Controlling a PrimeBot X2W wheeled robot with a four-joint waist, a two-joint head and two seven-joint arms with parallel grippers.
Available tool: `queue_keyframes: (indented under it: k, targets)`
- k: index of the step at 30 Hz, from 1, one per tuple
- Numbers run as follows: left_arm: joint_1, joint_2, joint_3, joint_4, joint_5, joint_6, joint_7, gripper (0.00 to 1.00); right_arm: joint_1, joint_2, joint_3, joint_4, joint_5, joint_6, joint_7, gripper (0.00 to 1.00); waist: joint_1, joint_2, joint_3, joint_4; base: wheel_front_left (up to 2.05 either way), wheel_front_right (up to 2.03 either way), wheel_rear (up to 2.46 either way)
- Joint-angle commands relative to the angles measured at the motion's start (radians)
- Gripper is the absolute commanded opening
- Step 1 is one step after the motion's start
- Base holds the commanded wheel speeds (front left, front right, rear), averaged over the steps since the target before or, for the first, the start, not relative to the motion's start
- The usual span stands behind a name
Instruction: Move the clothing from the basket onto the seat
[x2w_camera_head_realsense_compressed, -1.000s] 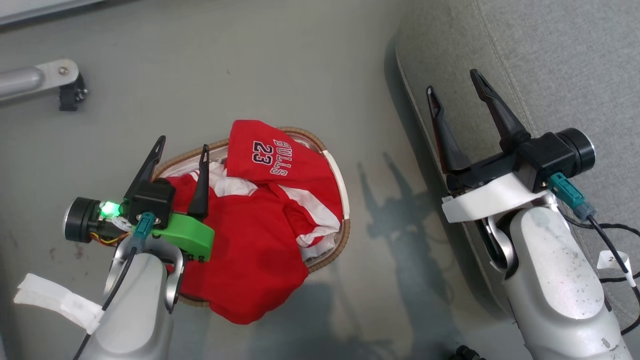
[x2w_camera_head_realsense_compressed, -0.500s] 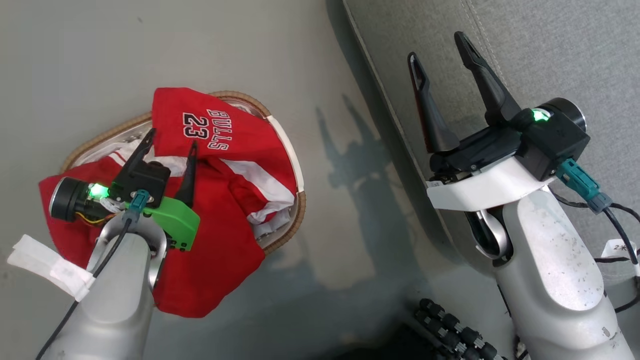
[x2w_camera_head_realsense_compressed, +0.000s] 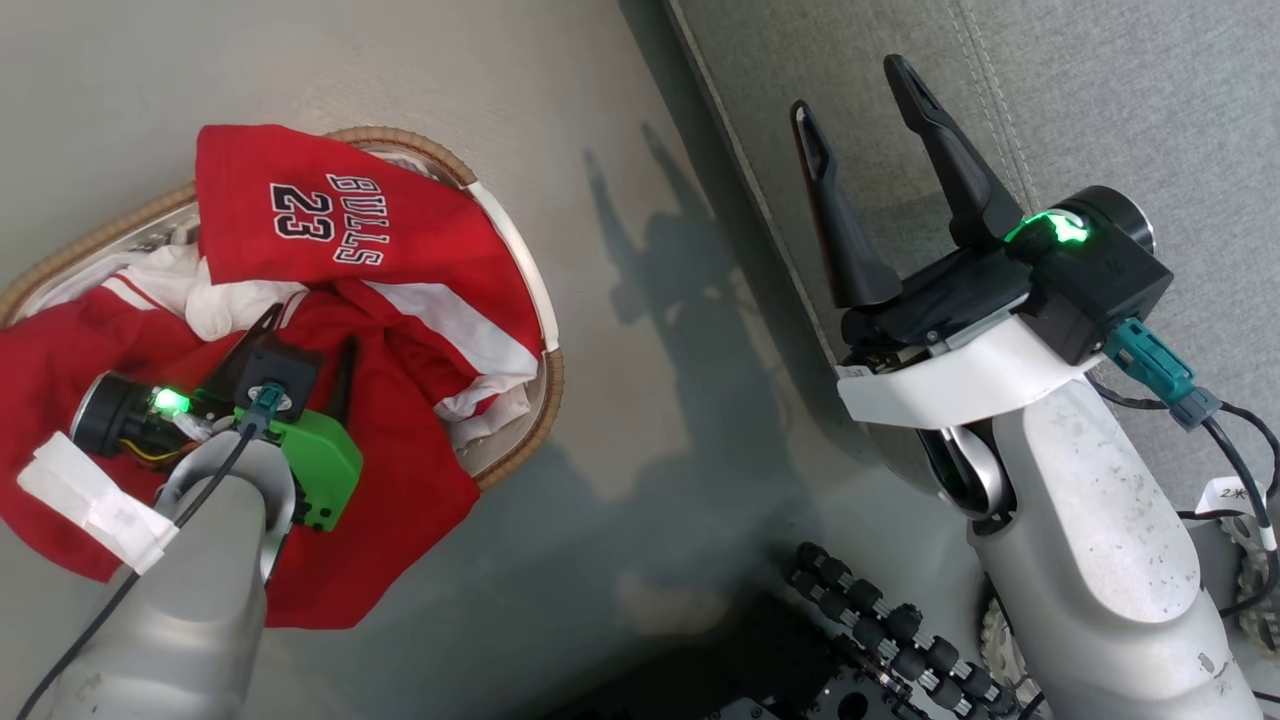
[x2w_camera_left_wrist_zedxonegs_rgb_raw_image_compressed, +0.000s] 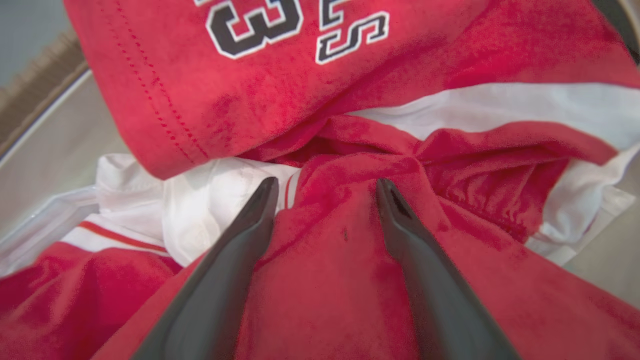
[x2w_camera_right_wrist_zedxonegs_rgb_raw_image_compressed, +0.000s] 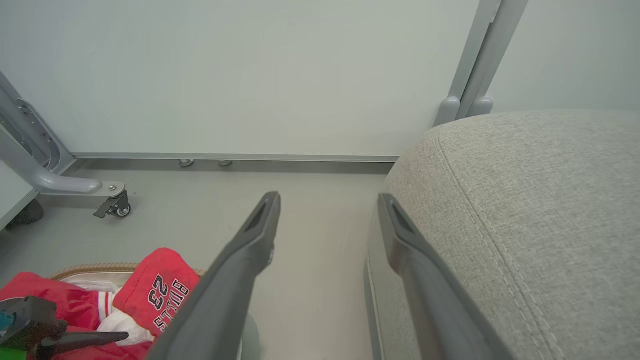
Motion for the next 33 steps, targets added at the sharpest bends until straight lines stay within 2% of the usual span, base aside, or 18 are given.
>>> queue_keyframes:
  k: [1, 5, 8, 15, 16, 17, 18, 25, 28, 33]
  targets:
    - [-0.028, 0.013, -0.003, 0.022, 0.007, -0.004, 0.0, 1.0, -0.014, 0.0, 0.002, -0.002, 0.005, -0.001, -0.004, 1.0, -0.0001, 0.0, 0.015, -0.011, 0.0, 0.0, 0.0]
    - [-0.065, 0.009, -0.019, 0.156, 0.01, -0.005, 0.006, 1.0, -0.014, 0.0, 0.007, -0.002, 0.011, -0.001, -0.004, 1.0, -0.0001, 0.0, 0.023, -0.012, 0.0, 0.0, 0.0]
    - [-0.096, -0.002, -0.028, 0.251, 0.003, -0.006, 0.054, 1.0, -0.017, -0.001, 0.012, -0.004, 0.013, -0.001, -0.004, 1.0, -0.0001, 0.0, 0.028, -0.013, 0.0, 0.0, 0.0]
    - [-0.124, -0.017, -0.032, 0.316, -0.024, -0.006, 0.112, 1.0, -0.022, -0.001, 0.016, -0.006, 0.019, -0.001, -0.004, 1.0, -0.0001, 0.0, 0.028, -0.012, 0.0, 0.0, 0.0]
    - [-0.125, -0.019, -0.036, 0.321, -0.027, -0.006, 0.118, 0.42, -0.023, -0.001, 0.016, -0.005, 0.02, -0.001, -0.004, 1.0, -0.0001, 0.0, 0.027, -0.012, 0.0, 0.0, 0.0]
    - [-0.126, -0.021, -0.037, 0.323, -0.031, -0.006, 0.12, 0.19, -0.024, -0.001, 0.016, -0.004, 0.021, -0.001, -0.004, 1.0, -0.0001, 0.0, 0.025, -0.012, 0.0, 0.0, 0.0]
    - [-0.127, -0.022, -0.038, 0.325, -0.034, -0.006, 0.116, 0.0, -0.025, -0.001, 0.015, -0.003, 0.02, -0.001, -0.004, 1.0, -0.0001, 0.0, 0.023, -0.011, 0.0, 0.0, 0.0]
    - [-0.125, -0.046, -0.047, 0.331, -0.058, -0.007, 0.069, 0.0, -0.025, -0.001, 0.011, 0.012, 0.011, -0.001, -0.004, 1.0, -0.0001, 0.0, -0.027, 0.0, 0.0, 0.0, 0.0]
    - [-0.108, -0.064, -0.02, 0.333, -0.097, -0.007, 0.041, 0.0, -0.015, -0.001, 0.014, 0.022, 0.005, -0.001, -0.004, 1.0, -0.0001, 0.0, -0.066, 0.008, 0.0, 0.0, 0.0]
    - [-0.073, -0.082, -0.038, 0.328, -0.111, -0.007, 0.011, 0.0, 0.003, -0.001, 0.028, 0.05, -0.008, -0.001, -0.003, 1.0, -0.0001, 0.0, -0.151, 0.023, 0.0, 0.0, 0.0]
